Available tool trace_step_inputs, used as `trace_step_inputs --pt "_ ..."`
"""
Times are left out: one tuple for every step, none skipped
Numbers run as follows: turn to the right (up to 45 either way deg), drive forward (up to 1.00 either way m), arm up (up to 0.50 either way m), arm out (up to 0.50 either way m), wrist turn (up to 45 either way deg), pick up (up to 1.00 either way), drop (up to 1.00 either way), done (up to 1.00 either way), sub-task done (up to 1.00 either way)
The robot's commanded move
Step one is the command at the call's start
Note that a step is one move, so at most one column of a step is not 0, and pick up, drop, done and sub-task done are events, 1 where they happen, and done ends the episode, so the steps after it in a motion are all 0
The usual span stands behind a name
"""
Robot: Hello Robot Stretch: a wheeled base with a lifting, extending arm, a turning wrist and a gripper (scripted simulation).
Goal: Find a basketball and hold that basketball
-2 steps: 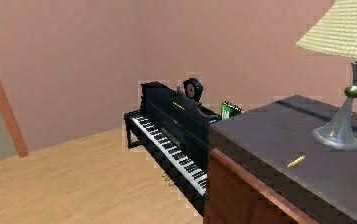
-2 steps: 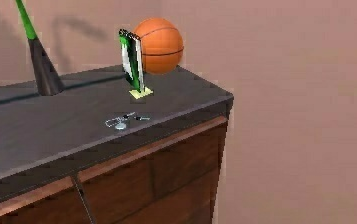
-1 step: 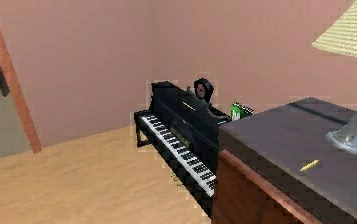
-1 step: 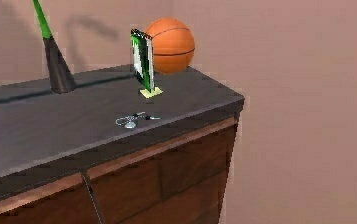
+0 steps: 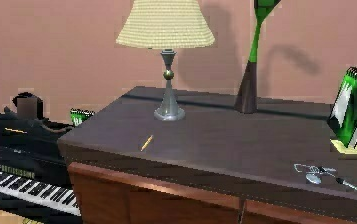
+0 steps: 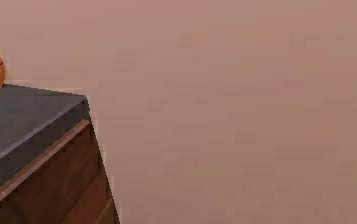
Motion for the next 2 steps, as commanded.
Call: trace_step_inputs --pt "15.0 0.00 0.00 0.00 0.0 0.00 0.00 0.00 0.00" --pt "0.0 0.15 0.00 0.00 0.0 0.00 0.00 0.00 0.00"
